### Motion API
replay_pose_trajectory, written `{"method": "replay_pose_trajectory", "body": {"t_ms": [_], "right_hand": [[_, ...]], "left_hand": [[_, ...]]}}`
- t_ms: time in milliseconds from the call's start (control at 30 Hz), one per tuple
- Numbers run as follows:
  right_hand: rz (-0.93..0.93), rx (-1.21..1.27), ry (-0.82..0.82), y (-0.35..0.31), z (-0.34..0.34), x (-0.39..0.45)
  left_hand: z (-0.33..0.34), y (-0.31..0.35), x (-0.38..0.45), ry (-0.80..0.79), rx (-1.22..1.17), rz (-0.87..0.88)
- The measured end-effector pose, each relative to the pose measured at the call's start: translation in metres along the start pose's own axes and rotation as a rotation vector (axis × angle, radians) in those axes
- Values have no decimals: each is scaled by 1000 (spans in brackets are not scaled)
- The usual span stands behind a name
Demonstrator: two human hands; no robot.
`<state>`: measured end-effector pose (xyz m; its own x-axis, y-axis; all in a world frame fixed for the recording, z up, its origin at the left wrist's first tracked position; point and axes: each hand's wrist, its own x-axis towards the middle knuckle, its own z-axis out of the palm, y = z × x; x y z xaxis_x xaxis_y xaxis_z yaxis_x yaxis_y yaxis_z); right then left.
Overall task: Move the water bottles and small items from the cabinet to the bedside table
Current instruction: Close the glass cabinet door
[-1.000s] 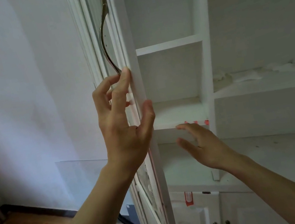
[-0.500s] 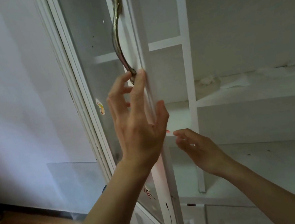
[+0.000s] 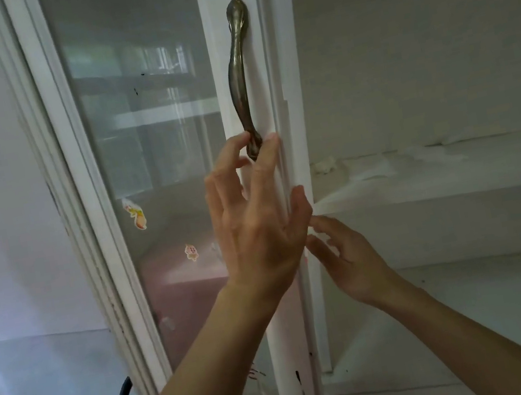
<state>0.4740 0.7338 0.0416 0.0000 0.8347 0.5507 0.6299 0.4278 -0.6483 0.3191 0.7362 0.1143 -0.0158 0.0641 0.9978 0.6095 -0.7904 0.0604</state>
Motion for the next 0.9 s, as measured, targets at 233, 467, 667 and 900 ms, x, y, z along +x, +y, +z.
{"method": "replay_pose_trajectory", "body": {"t_ms": [233, 467, 667, 900], "right_hand": [[-97, -252, 108, 7, -9, 37], [-61, -132, -15, 15, -12, 56], [-104, 186, -61, 15, -26, 63], [-124, 292, -101, 16, -37, 65]], "left_hand": [[10, -3, 0, 12, -8, 1], [24, -8, -2, 19, 24, 15], [43, -7, -4, 4, 84, -5], [60, -11, -4, -25, 127, -33]]}}
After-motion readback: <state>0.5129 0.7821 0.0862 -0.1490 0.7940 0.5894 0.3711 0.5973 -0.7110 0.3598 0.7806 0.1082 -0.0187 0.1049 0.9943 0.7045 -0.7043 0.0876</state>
